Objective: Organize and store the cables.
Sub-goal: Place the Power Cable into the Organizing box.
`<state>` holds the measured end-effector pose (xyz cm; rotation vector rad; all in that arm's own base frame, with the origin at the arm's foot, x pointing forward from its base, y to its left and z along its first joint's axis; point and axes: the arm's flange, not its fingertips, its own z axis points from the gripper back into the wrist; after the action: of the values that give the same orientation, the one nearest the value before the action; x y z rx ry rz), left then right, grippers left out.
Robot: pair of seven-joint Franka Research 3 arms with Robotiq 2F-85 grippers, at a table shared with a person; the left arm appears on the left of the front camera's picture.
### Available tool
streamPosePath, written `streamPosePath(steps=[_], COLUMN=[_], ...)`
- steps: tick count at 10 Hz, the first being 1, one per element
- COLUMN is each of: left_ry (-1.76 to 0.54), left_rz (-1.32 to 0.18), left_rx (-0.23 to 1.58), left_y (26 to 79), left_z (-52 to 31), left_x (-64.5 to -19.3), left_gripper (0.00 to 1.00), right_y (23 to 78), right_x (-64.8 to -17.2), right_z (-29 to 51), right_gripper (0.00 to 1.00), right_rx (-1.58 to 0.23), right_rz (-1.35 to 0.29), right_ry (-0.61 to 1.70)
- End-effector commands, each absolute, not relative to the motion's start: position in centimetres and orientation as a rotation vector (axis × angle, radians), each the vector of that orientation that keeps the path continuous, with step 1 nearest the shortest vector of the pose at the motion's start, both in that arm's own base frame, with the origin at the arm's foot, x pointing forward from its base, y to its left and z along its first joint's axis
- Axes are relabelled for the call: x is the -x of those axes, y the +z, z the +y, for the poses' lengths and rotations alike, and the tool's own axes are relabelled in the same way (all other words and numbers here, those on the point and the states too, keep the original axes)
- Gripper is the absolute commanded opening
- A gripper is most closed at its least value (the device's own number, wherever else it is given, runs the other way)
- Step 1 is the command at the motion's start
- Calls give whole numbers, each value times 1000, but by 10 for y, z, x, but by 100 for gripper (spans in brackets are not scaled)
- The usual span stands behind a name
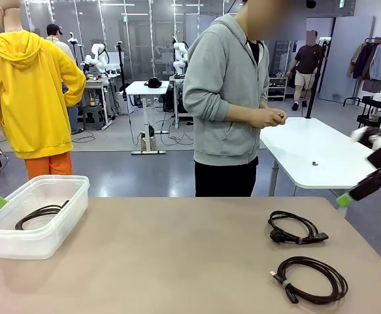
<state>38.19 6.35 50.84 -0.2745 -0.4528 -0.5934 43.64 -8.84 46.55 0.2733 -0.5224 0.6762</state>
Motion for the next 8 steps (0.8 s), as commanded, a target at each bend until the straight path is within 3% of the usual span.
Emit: streamPosePath(steps=[1, 4, 8], left_ry=[-577, -577, -577], left_rz=[-451, -451, -451], left_rx=[274, 274, 274], left_y=[508, 508, 508], left_z=[63, 63, 63], left_x=[-383, -383, -383], left_gripper=[86, 86, 86], right_y=[454, 418, 377], right_x=[-476, -524, -535], right_z=[-56, -26, -5], right_gripper=[100, 100, 100], right_rx=[-151, -36, -97], right_rz=[-334, -226, -126], right_ry=[649, 724, 976])
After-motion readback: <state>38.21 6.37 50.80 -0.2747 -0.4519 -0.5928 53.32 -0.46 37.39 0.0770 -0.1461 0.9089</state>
